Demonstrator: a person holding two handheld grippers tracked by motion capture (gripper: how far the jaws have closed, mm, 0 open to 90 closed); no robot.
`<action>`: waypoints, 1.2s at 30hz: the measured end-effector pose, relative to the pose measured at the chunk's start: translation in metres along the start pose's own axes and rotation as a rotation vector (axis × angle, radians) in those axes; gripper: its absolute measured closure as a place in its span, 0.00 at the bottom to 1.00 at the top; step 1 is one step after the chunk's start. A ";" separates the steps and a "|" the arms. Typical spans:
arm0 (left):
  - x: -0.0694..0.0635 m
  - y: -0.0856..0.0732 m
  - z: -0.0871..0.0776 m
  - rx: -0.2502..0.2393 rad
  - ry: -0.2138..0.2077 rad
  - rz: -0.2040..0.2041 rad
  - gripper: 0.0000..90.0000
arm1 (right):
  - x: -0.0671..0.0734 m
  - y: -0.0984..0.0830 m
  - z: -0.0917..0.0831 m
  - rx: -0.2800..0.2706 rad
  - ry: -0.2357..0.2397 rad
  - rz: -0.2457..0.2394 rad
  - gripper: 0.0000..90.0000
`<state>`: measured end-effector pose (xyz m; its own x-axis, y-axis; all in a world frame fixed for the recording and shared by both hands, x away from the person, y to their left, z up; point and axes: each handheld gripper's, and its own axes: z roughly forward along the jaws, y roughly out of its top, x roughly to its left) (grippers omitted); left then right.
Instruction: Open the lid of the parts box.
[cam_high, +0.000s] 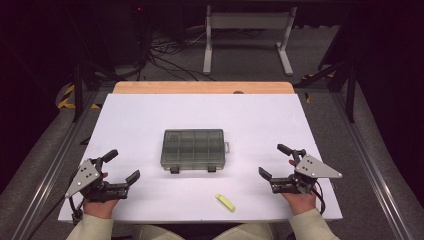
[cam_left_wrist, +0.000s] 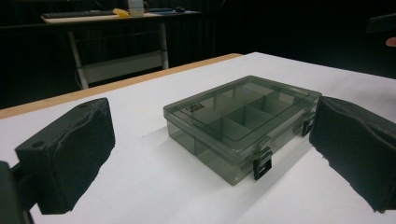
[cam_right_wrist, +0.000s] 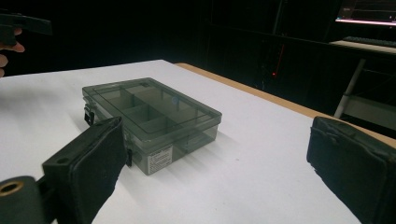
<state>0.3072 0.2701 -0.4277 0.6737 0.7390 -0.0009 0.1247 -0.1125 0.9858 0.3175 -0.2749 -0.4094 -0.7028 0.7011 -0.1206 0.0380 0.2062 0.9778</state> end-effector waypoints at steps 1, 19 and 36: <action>0.000 0.000 0.000 0.003 0.001 0.000 0.01 | 0.000 0.000 0.000 0.001 0.002 0.002 0.06; 0.001 0.002 0.001 0.006 0.007 0.005 0.02 | 0.001 0.000 0.000 -0.001 0.003 0.001 0.06; -0.003 0.012 0.021 0.029 -0.042 0.009 0.02 | 0.010 0.011 0.021 0.006 0.068 0.018 0.06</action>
<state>0.3216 0.2526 -0.4190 0.7048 0.7094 0.0004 0.1391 -0.1387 0.9805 0.3257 -0.2516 -0.4038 -0.7483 0.6570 -0.0914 0.0551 0.1988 0.9785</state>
